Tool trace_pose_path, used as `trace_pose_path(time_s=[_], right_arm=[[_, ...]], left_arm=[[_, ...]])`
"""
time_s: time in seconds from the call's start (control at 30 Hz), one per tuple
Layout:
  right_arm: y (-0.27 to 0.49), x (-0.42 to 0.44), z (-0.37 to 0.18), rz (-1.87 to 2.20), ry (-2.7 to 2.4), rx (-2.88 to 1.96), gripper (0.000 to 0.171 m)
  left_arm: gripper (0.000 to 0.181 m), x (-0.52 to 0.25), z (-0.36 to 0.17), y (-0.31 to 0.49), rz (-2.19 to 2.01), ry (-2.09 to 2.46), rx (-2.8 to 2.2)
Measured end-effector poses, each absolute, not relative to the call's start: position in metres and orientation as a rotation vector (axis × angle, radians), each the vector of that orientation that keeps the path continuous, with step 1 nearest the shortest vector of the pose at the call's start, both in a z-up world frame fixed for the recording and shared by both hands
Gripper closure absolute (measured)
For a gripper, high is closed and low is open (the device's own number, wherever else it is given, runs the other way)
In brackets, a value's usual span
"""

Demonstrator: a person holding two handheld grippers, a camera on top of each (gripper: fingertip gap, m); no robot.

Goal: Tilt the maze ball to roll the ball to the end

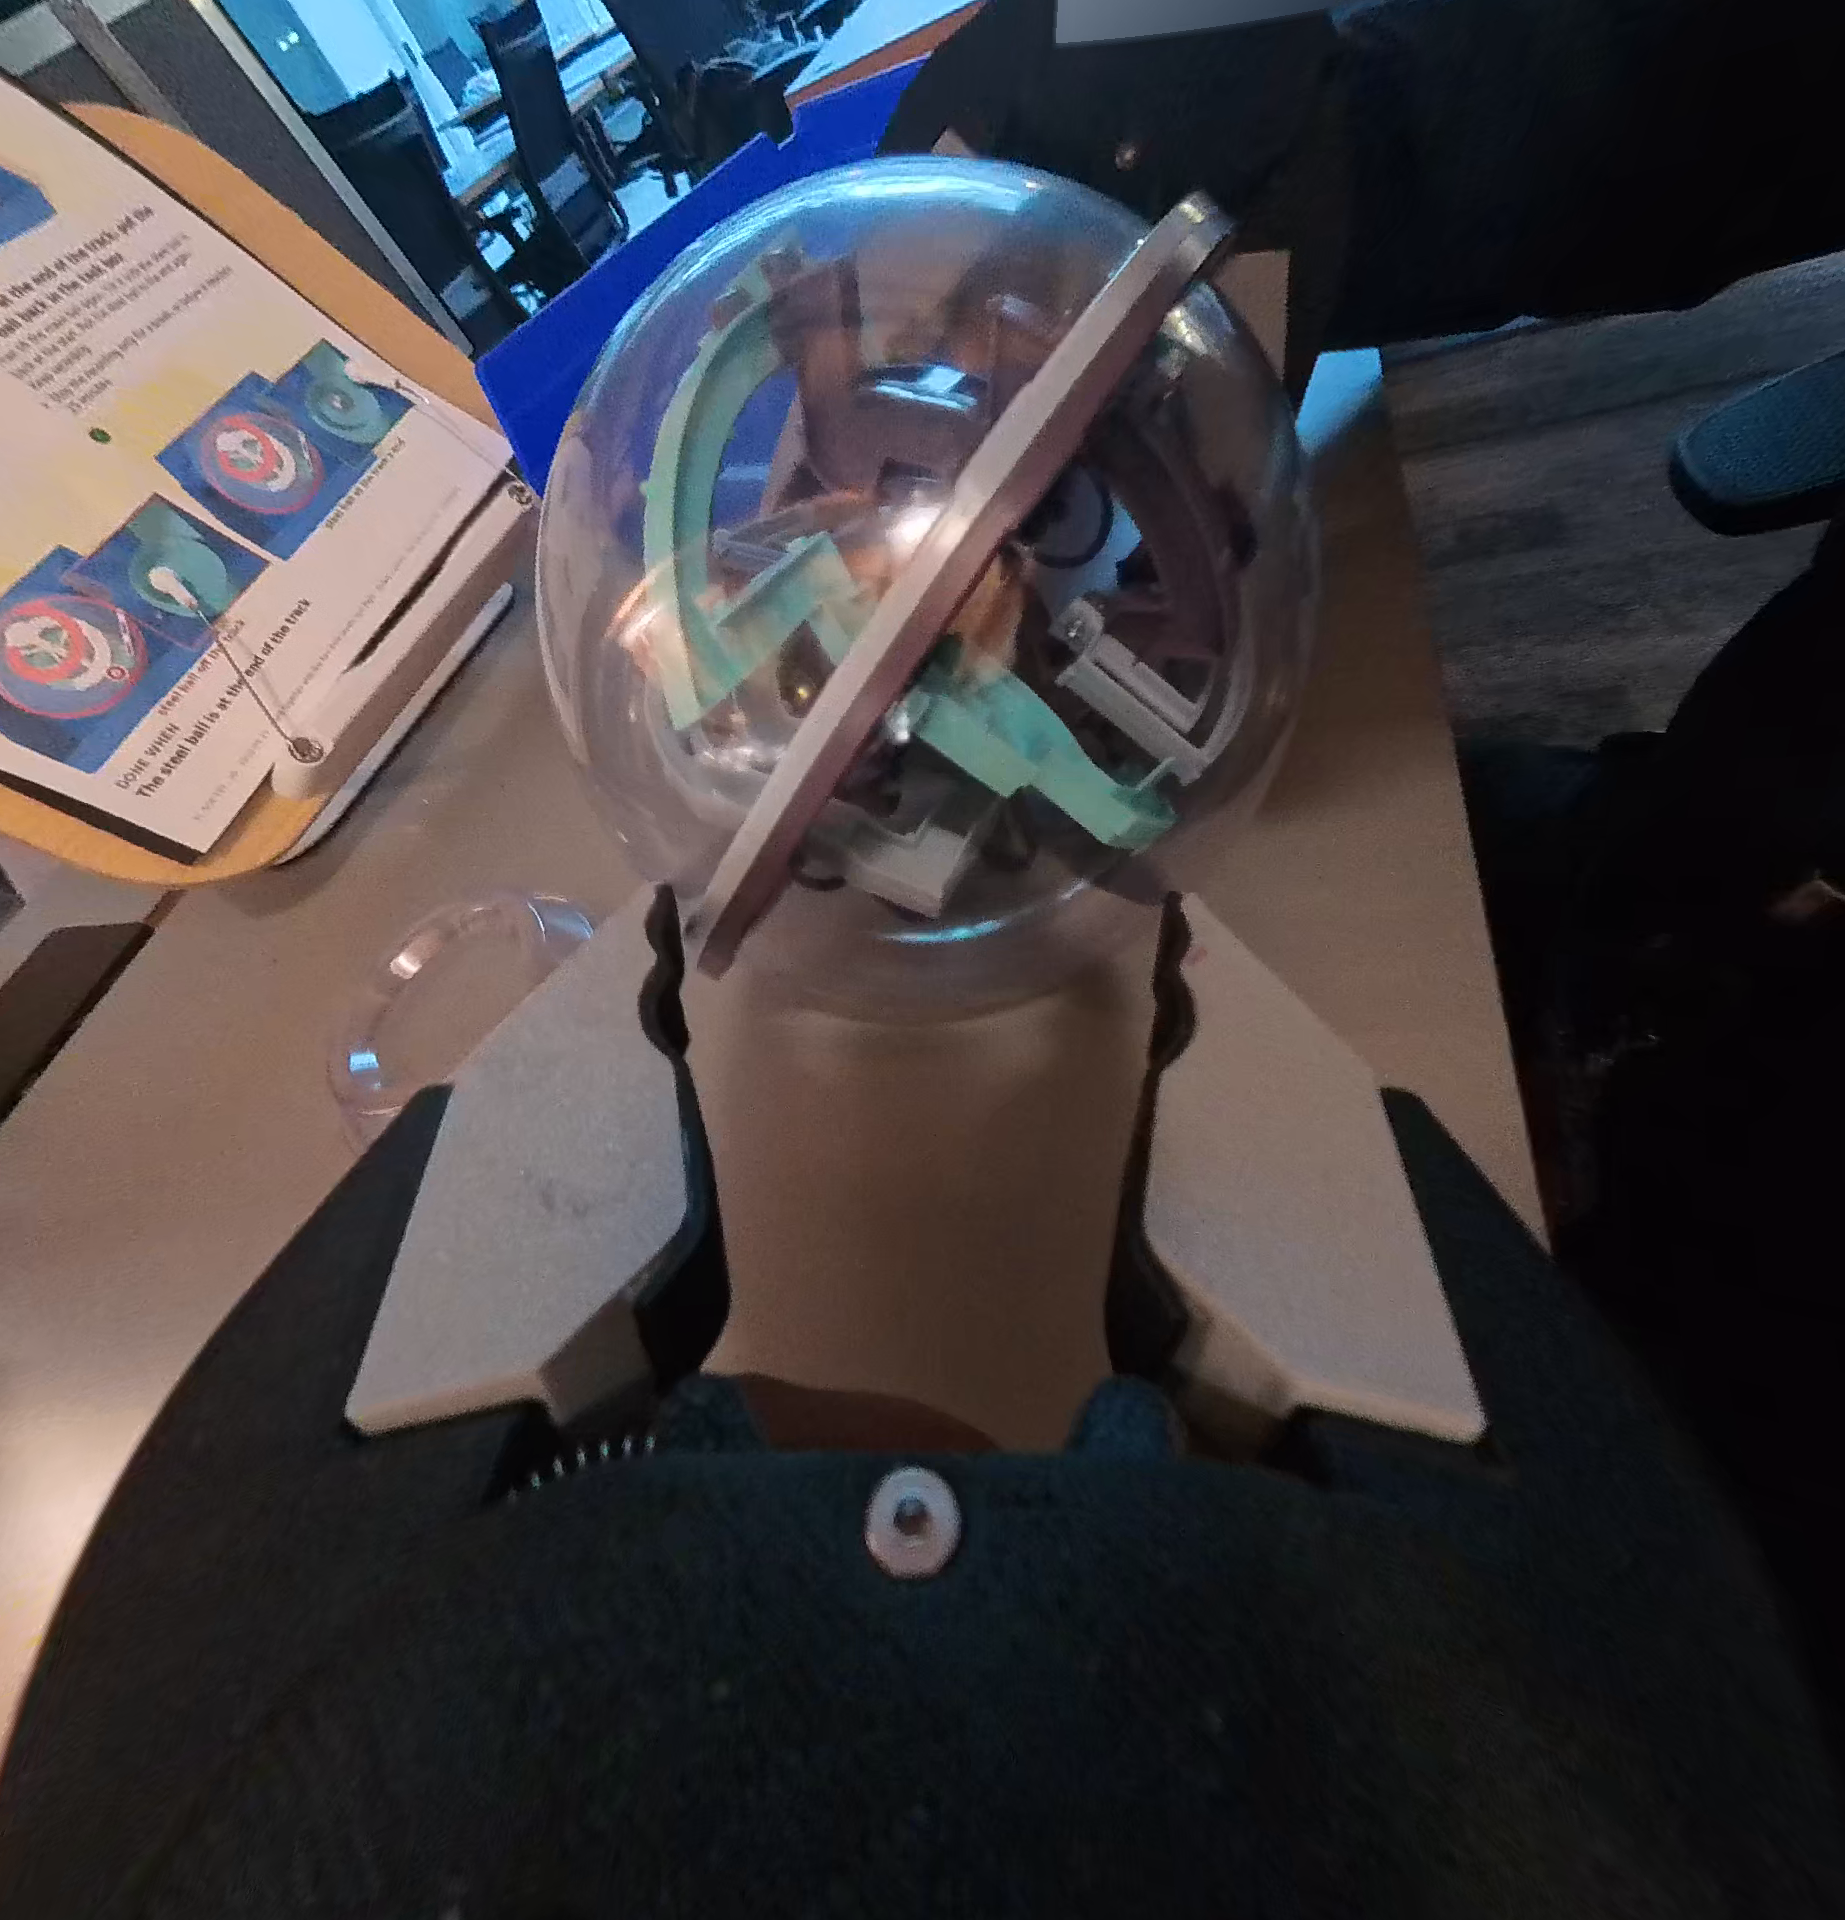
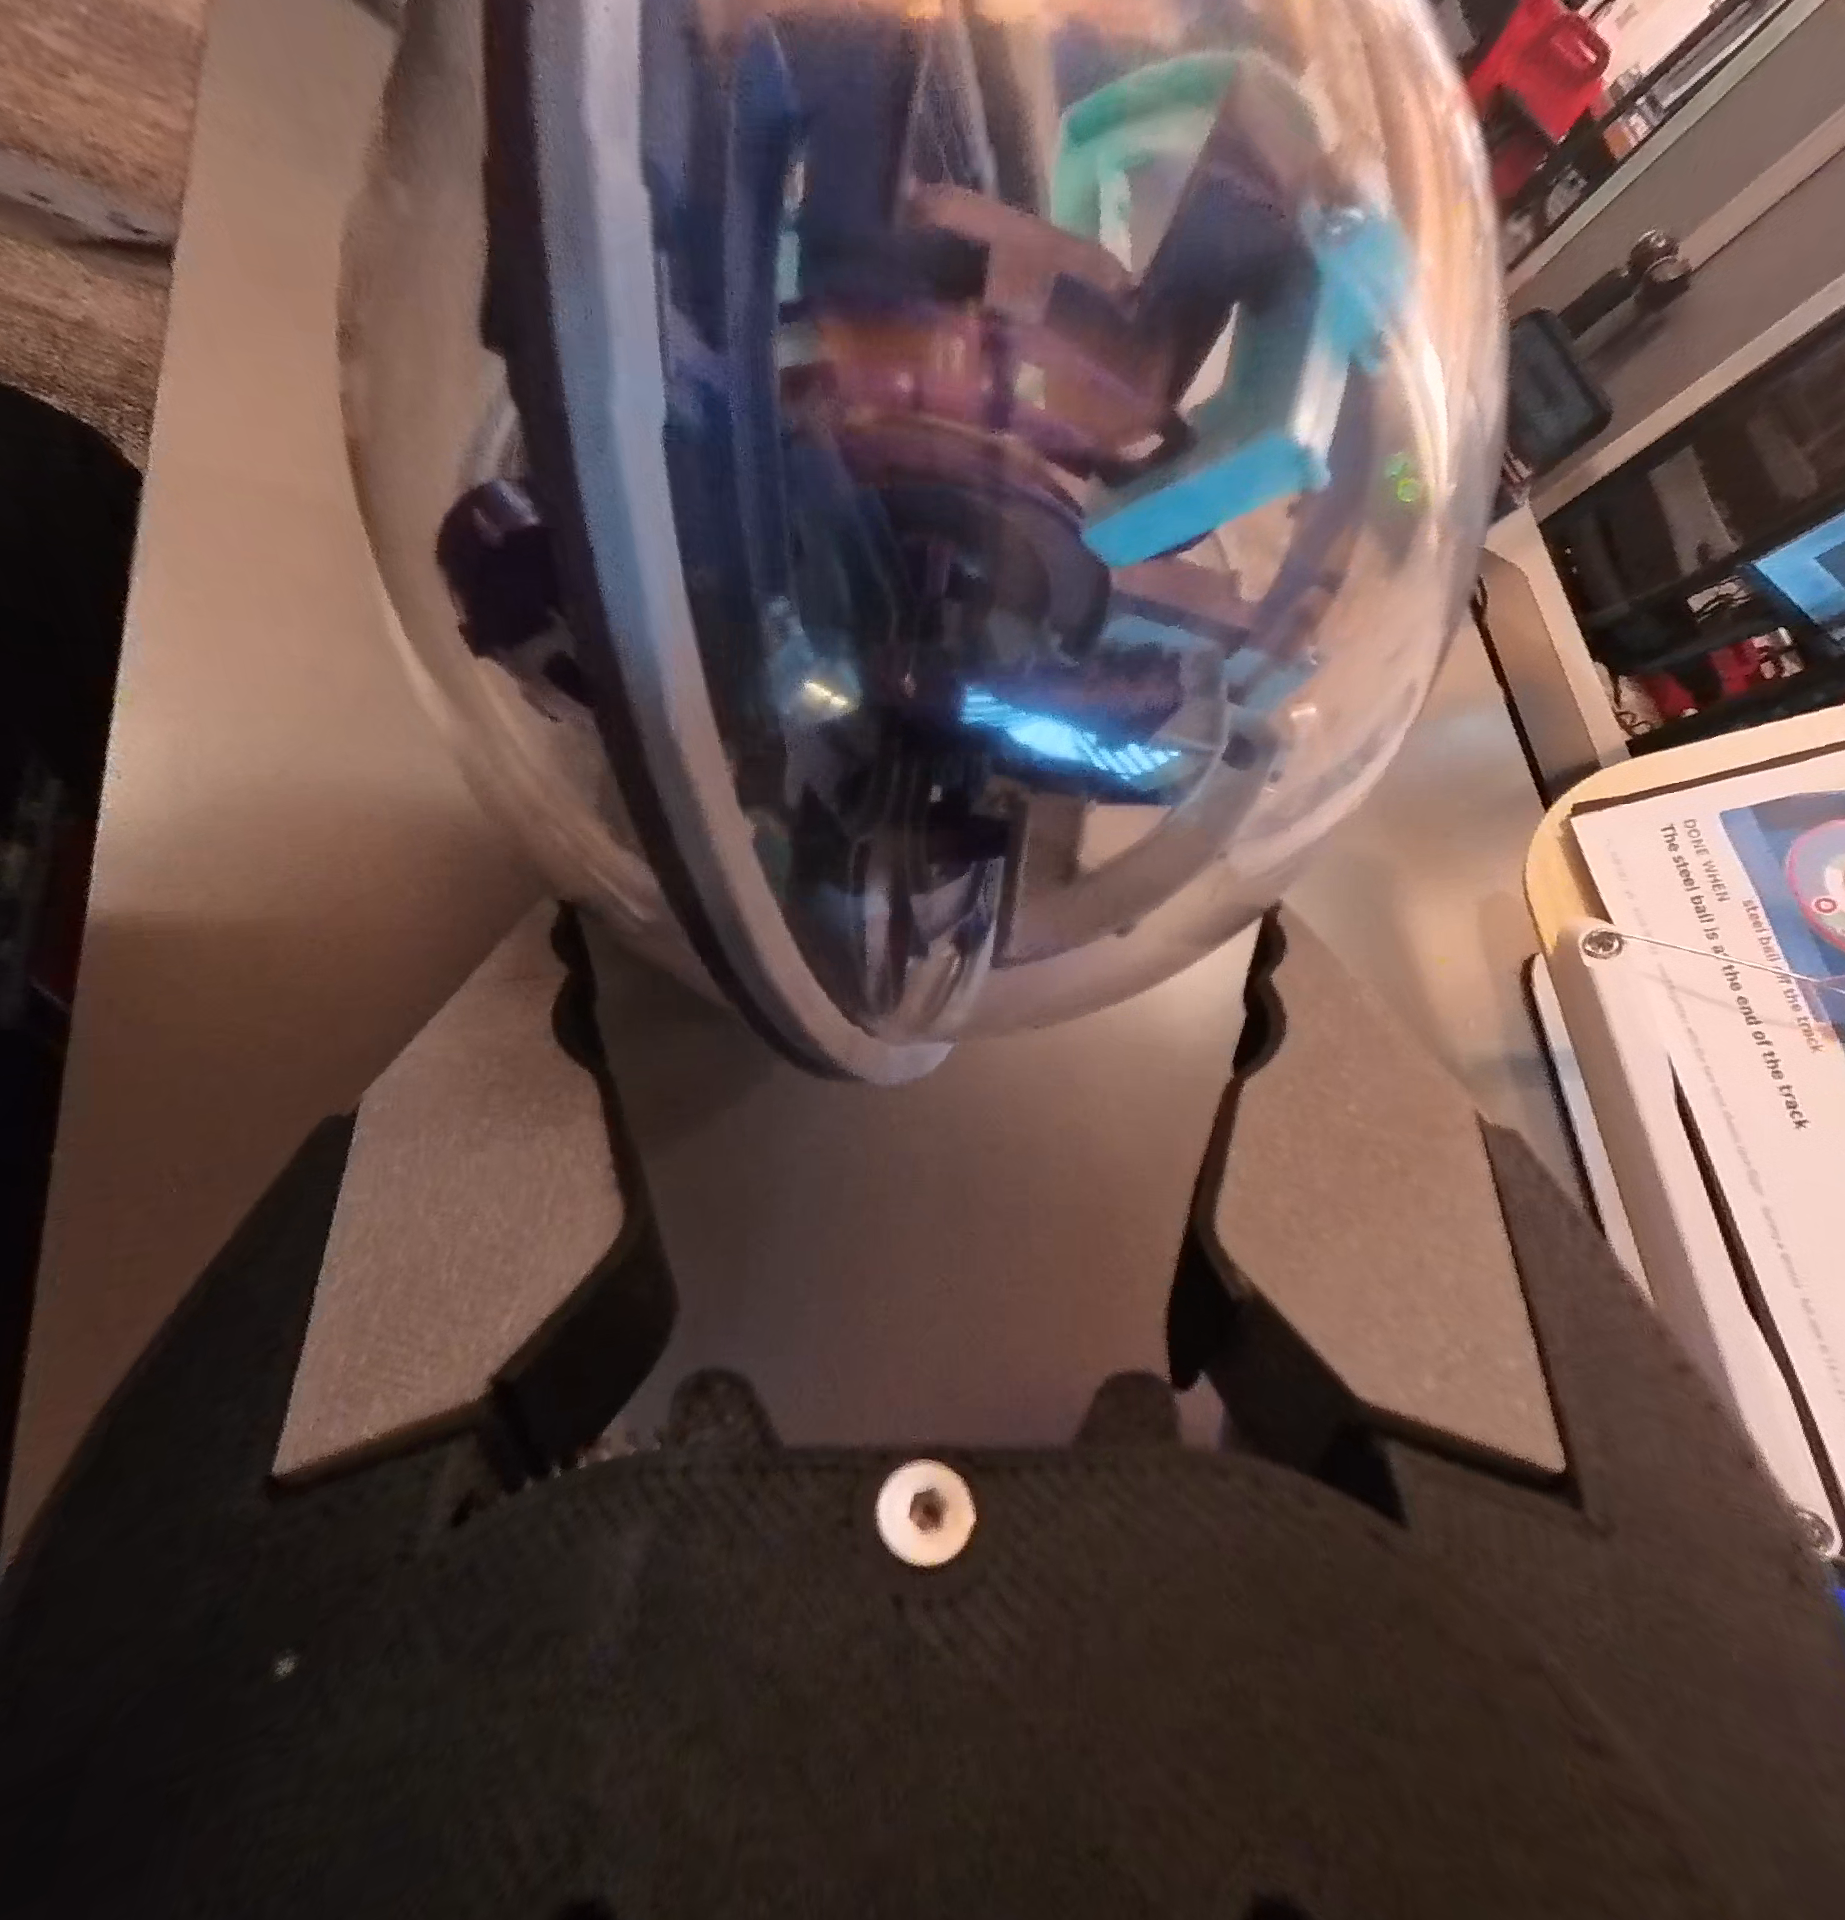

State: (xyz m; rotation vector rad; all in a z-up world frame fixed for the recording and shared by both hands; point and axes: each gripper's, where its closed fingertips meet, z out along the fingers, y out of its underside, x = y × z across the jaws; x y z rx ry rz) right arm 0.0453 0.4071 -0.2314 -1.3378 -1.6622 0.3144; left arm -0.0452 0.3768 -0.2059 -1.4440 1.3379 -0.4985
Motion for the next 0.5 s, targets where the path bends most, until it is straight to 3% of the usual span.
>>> trace_pose_path(time_s=[0.33,0.5], right_arm=[[0.402,0.043,-0.231,0.271,-1.643,-1.244,0.048],[0.401,0.047,-0.233,0.254,-1.658,-1.224,0.050]], left_arm=[[0.086,-0.041,-0.204,0.364,-0.495,1.272,-1.419],[0.092,-0.041,-0.198,0.356,-0.552,1.244,-1.401]])
